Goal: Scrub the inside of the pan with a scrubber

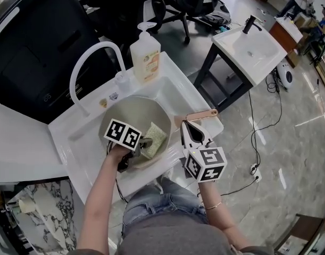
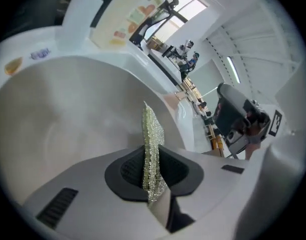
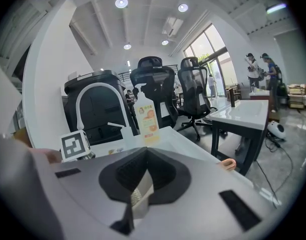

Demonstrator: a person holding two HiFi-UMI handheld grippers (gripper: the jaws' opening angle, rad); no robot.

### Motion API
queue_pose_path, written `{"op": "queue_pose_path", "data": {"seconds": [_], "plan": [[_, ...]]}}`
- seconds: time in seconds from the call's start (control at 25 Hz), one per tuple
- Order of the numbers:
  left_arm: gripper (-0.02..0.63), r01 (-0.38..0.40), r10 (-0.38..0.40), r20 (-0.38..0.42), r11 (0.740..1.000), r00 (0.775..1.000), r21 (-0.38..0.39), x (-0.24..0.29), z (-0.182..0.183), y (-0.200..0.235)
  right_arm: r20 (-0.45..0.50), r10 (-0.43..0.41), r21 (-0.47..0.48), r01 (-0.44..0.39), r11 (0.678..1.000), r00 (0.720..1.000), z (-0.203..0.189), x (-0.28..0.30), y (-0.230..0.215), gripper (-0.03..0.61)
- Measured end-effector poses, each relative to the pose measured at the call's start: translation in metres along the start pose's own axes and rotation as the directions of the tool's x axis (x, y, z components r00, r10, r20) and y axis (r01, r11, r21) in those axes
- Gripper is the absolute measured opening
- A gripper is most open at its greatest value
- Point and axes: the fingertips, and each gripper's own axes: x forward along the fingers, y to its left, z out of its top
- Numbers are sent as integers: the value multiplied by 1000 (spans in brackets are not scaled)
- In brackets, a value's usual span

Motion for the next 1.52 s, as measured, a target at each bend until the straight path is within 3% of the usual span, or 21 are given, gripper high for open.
{"op": "queue_pose_path", "data": {"seconds": [0.16, 0.24, 0.36, 0.48, 0.6, 0.68, 0.96, 1.16, 1.32, 1.52], "plan": [[58, 1, 1, -135, 1000, 991, 14, 14, -14, 11, -7, -7, 5, 7, 1000, 1000, -3, -1, -1, 11], [58, -26, 41, -234, 997, 971, 68, 18, -28, 19, -11, -7, 7, 7, 1000, 1000, -5, -1, 0, 11], [58, -67, 127, -355, 982, 926, 177, 22, -48, 28, -18, -5, 6, 5, 1000, 1000, -6, 1, 4, 11], [58, -91, 200, -417, 960, 887, 266, 19, -57, 36, -20, -3, 1, 3, 1000, 1000, -5, 3, 5, 11], [58, -135, 321, -470, 912, 822, 387, 9, -66, 51, -20, -1, -1, 1, 1000, 1000, -4, 7, 6, 11], [58, -157, 393, -480, 875, 785, 459, 4, -70, 60, -22, 3, -2, -3, 1000, 1000, -4, 9, 8, 11], [58, -172, 524, -472, 778, 709, 605, -7, -74, 79, -38, 31, -16, -32, 999, 999, -3, 20, 22, 11], [58, -205, 609, -462, 720, 644, 663, -22, -72, 101, -48, 43, -23, -44, 999, 998, -5, 26, 26, 11], [58, -251, 694, -422, 648, 583, 719, -35, -66, 124, -53, 52, -23, -53, 998, 997, -7, 30, 30, 11], [58, -294, 775, -353, 553, 524, 779, -46, -53, 142, -54, 53, -21, -55, 998, 997, -7, 30, 31, 11]]}}
